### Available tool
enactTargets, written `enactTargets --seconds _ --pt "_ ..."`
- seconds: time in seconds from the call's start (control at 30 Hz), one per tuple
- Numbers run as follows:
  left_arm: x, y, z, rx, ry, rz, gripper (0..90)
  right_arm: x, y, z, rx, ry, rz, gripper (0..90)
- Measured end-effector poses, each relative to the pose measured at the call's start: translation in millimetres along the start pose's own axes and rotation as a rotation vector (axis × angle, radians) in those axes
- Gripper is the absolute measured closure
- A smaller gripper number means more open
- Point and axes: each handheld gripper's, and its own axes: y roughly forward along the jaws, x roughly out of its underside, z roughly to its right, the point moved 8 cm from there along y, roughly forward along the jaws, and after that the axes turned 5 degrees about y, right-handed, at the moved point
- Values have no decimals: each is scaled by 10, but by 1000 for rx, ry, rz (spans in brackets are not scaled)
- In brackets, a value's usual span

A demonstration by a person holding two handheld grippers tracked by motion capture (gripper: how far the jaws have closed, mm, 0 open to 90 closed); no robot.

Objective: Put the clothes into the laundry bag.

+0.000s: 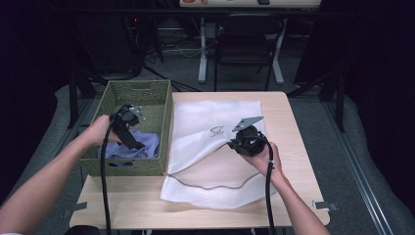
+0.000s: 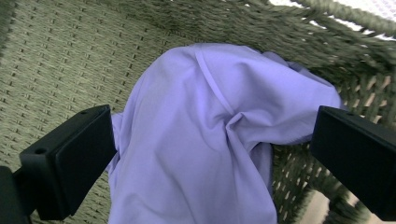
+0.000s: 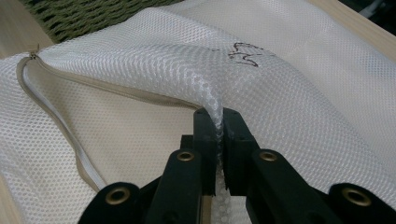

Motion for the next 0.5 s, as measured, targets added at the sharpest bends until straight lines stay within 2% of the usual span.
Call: enactTargets --seconds 0.17,0.23,0.33,0.5 --pt "-12 83 -8 12 8 -14 1 2 2 0 -1 0 -1 858" --pt "2 145 -4 9 16 -36 2 5 -1 1 -2 5 -1 858" --pt "25 243 23 24 18 -60 1 6 3 0 -3 1 -1 858" --pt "25 354 35 42 19 -71 2 8 11 -3 -4 -1 -4 858"
